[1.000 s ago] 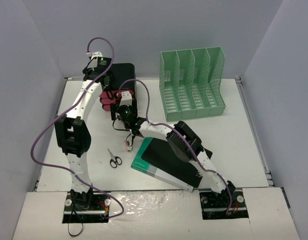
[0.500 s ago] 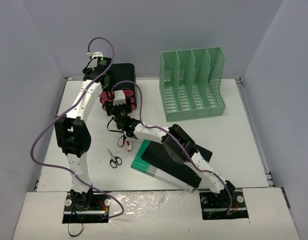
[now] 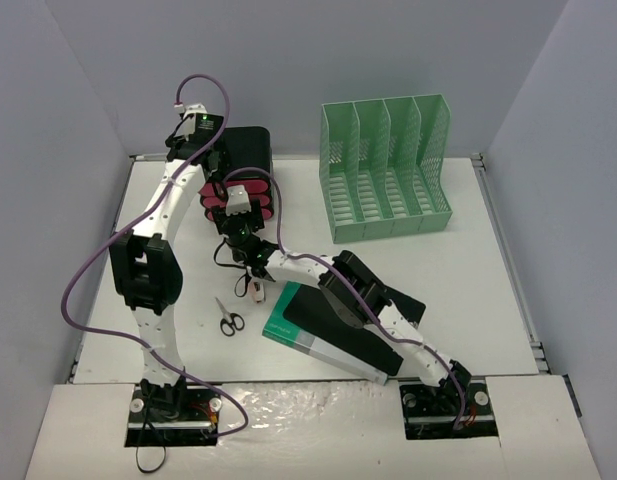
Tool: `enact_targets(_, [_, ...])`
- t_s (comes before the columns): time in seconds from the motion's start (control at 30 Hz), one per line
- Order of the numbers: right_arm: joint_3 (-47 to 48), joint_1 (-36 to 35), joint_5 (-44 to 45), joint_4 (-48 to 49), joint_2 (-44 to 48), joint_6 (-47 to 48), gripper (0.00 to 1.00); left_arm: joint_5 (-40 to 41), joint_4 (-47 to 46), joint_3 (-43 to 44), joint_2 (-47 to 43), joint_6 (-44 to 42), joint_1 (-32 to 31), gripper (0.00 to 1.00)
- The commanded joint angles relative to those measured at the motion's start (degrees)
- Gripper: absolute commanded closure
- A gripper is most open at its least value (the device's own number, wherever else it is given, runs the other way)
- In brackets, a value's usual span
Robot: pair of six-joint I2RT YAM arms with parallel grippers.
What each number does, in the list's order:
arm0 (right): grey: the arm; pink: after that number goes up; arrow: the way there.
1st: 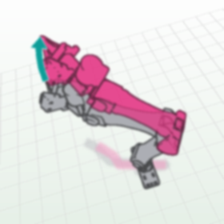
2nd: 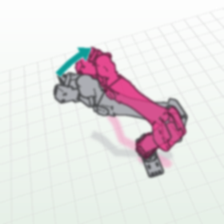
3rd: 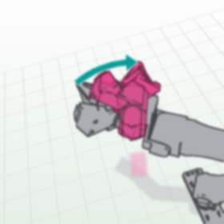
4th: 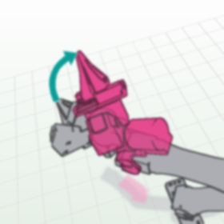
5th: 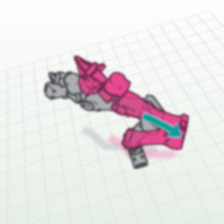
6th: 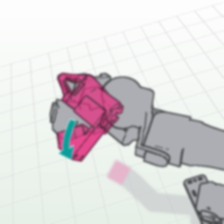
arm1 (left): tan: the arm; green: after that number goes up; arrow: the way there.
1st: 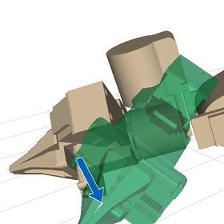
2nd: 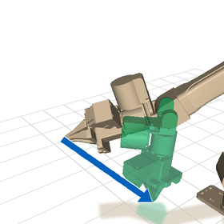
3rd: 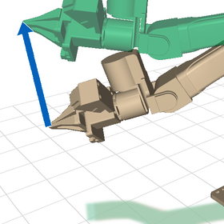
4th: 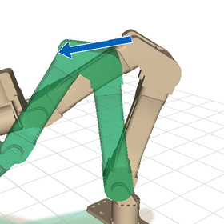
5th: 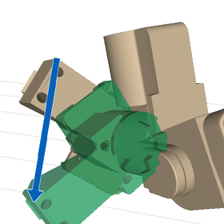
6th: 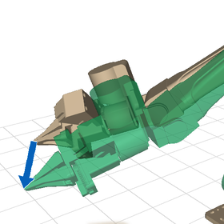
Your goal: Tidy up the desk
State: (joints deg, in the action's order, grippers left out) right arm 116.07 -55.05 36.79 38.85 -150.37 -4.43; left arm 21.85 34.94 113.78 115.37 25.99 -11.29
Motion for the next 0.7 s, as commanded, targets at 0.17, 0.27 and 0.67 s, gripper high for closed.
enact_targets(0.17, [7.0, 1.0, 2.7, 4.9, -0.9, 1.9, 0.36, -0.2, 4.2, 0.8, -1.9, -2.0, -0.4, 0.31])
enact_targets(0.27, [8.5, 1.3, 2.6, 4.7, -1.9, 2.4, 0.39, 0.0, 4.2, 0.9, -2.0, -2.3, -0.4, 0.31])
enact_targets(0.67, [7.4, 1.4, 2.7, 3.1, -0.4, 2.7, 0.86, 0.3, 4.4, 1.1, -1.6, -2.6, -0.4, 0.31])
